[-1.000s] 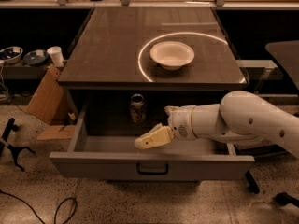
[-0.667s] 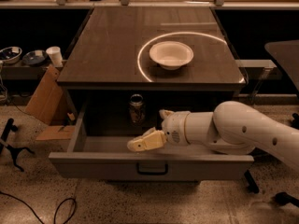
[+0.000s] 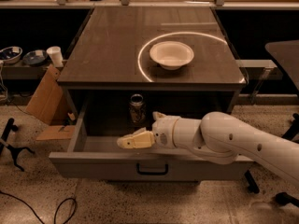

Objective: Pick orange can from top drawer and place on counter

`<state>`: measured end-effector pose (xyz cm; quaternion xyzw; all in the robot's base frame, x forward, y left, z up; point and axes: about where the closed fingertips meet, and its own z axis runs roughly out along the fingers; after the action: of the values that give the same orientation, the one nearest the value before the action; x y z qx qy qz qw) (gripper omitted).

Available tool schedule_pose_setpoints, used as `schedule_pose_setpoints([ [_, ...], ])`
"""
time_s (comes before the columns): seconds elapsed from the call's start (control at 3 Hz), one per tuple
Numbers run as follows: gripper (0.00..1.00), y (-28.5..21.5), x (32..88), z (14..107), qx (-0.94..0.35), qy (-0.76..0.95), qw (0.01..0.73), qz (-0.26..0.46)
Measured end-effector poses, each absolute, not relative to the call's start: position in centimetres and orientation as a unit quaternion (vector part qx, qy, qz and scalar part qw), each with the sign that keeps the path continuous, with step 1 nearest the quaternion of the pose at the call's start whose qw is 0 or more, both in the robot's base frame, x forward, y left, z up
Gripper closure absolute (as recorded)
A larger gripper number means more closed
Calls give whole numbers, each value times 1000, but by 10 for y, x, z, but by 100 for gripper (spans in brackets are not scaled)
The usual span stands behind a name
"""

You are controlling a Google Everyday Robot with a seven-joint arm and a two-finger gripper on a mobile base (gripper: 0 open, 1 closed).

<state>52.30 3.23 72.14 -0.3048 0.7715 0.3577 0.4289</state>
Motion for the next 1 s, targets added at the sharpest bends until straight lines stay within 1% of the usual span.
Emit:
schedule_pose_setpoints([
  [1.0, 0, 41, 583, 695, -302, 753, 458, 363],
])
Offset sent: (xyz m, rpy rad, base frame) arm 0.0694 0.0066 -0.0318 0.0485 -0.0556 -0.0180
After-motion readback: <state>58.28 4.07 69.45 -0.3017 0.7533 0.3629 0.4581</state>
